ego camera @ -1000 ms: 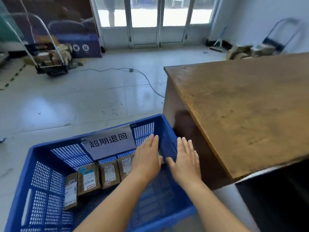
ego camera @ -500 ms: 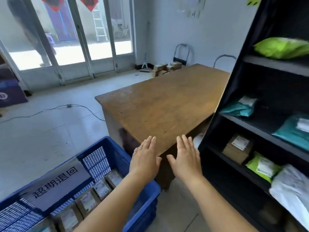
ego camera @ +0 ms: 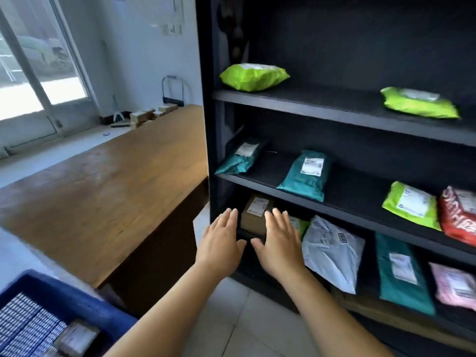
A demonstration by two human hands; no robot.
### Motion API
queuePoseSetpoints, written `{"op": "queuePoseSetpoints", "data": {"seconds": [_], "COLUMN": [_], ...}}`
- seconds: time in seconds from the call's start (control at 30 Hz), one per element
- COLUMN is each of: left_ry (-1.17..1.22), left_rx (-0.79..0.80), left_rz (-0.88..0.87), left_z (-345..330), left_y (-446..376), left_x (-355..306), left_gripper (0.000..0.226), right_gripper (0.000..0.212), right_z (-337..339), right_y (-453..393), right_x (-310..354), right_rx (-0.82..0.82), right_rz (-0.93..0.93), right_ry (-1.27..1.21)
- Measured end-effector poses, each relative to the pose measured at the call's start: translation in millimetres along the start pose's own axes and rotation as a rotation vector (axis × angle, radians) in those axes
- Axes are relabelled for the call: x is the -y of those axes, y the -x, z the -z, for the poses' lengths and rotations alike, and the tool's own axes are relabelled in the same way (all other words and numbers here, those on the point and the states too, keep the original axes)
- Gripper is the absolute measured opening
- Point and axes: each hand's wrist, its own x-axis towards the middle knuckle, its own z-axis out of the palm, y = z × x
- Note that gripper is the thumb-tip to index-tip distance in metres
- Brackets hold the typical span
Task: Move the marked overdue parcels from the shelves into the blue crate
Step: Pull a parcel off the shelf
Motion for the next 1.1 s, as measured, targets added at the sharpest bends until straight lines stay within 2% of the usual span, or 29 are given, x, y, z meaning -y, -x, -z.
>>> {"op": "queuePoseSetpoints", "data": {"seconds": [0.47,0.8,1.1], "left_ry": [-0.023,0.062,0.12], "left_rx": [0.115,0.285,0.434], "left_rz": [-0.264,-0.458,-0.539], "left_z": [-98.5,-164.7,-222.0], "left_y": [-77.5,-140.0,-226.3], "left_x": [-173.0,-249.6,-290.5], "left_gripper": [0.071,0.071,0.076], "right_gripper": [0.071,0.074,0.077], "right_z": [76.9,95.0,106.4], "right_y": [-24.8,-34.7,-93.8], "right_x": [-188.0,-287.5,-359.4], "right_rx": [-0.101,-0.209,-0.273], "right_rz": [-0.263,-0.547,-0.721], "right_ry": [0.005,-0.115,-0.273]}}
